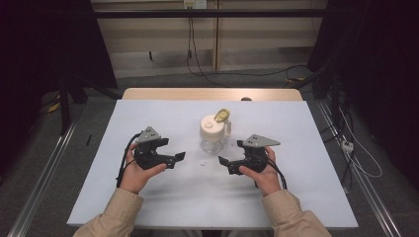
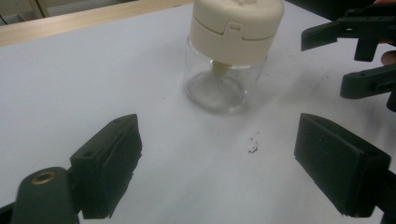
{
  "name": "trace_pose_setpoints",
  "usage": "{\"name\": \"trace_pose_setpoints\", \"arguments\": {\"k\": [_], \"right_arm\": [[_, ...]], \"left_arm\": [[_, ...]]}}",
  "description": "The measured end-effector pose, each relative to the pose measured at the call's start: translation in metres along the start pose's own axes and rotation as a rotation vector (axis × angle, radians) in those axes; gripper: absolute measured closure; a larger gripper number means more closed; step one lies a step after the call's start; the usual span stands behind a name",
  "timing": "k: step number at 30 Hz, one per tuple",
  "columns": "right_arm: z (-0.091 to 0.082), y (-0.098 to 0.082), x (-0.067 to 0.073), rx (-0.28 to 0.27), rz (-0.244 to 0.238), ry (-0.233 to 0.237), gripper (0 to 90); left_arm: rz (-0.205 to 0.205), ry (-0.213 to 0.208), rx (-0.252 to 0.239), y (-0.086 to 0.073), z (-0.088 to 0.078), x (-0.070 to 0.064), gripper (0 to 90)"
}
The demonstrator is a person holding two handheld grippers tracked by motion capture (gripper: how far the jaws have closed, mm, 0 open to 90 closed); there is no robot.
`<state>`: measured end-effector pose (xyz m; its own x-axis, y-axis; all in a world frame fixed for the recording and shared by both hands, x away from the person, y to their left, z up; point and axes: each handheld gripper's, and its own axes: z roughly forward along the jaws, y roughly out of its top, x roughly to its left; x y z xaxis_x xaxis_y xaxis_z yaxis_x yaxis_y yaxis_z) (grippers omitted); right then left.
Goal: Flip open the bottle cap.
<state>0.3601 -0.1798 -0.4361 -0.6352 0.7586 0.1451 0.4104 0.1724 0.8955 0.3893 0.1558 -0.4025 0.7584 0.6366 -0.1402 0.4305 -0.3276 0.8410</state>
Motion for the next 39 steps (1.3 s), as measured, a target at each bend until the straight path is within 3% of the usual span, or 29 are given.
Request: {"name": "trace_pose_setpoints", "arguments": {"k": [14, 39], "right_arm": [[-0.022, -0.010, 0.001, -0.007, -0.021, 0.003, 5.5], [-0.065, -0.031, -0.016, -0.004, -0.036, -0.058, 6.2]], "left_arm": [[-0.032, 0.026, -0.018, -0.024, -0.019, 0.011, 10.4], [-0.030, 0.029, -0.015, -0.038, -0.032, 0.015, 10.1]]}}
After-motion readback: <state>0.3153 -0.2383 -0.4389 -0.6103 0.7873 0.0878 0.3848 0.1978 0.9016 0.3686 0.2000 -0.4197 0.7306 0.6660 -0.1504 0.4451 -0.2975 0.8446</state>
